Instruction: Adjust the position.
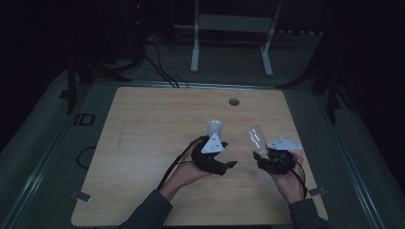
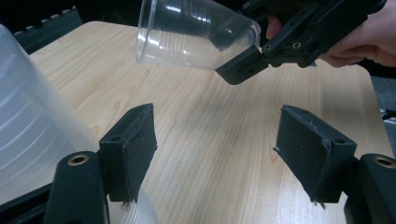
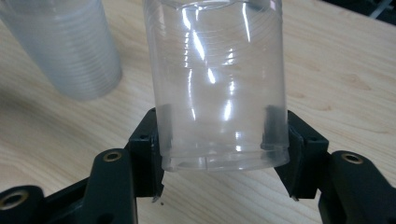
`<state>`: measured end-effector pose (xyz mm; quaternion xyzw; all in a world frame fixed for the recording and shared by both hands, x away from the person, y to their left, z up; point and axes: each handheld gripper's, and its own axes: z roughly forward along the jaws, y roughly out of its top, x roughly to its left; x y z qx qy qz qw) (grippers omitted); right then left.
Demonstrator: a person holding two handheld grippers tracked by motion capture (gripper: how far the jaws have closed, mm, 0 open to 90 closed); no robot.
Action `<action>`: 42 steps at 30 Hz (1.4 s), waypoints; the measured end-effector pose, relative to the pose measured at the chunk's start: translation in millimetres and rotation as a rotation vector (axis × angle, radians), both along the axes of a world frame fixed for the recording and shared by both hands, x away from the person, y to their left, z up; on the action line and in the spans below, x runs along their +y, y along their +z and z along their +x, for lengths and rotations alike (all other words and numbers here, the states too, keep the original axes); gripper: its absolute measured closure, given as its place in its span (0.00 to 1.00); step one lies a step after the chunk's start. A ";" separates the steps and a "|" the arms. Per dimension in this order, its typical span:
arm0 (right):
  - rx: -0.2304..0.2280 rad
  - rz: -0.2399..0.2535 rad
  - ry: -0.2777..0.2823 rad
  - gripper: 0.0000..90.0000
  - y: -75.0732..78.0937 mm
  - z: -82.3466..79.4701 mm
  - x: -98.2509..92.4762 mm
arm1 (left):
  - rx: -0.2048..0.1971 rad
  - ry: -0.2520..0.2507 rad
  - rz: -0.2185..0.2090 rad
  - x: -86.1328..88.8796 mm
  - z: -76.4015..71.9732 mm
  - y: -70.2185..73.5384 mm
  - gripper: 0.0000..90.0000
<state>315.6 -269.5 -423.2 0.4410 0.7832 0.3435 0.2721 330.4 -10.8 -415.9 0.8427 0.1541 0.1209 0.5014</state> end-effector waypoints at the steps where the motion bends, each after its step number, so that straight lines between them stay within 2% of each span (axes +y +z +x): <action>1: -0.010 0.010 -0.002 0.47 0.1 -0.8 -0.1 | -0.001 0.000 0.000 -0.4 0.1 0.0 0.31; 5: -0.036 0.043 -0.014 0.47 0.4 -3.2 -0.5 | 0.005 -0.003 -0.008 -1.2 0.3 0.5 0.31; 7: -0.058 0.078 -0.020 0.47 -0.1 -5.0 -0.9 | 0.011 -0.004 -0.019 -2.1 0.2 1.0 0.31; 11: -0.084 0.101 -0.024 0.47 -1.7 -6.6 0.1 | 0.008 -0.007 -0.019 -3.1 0.0 1.9 0.31; 16: -0.145 0.150 -0.033 0.47 -1.6 -9.9 2.2 | 0.012 0.001 -0.035 -6.8 -0.5 3.0 0.31; 18: -0.154 0.156 -0.031 0.47 -1.2 -10.5 2.3 | 0.013 0.001 -0.040 -8.1 -0.6 3.3 0.31; 19: -0.177 0.167 -0.023 0.47 -0.7 -12.6 3.3 | 0.014 0.000 -0.040 -8.4 -0.7 3.5 0.31; 29: -0.229 0.215 -0.014 0.47 -1.1 -17.4 3.0 | 0.032 0.026 -0.075 -13.0 0.5 5.6 0.31; 31: -0.255 0.228 -0.006 0.47 -1.0 -19.2 3.3 | 0.041 0.048 -0.100 -14.9 2.7 6.8 0.31; 35: -0.271 0.243 -0.010 0.47 -1.4 -20.7 4.4 | 0.050 0.071 -0.132 -16.7 4.3 9.1 0.31; 42: -0.282 0.250 -0.011 0.47 -2.6 -22.6 4.6 | 0.059 0.092 -0.158 -18.6 5.8 11.0 0.31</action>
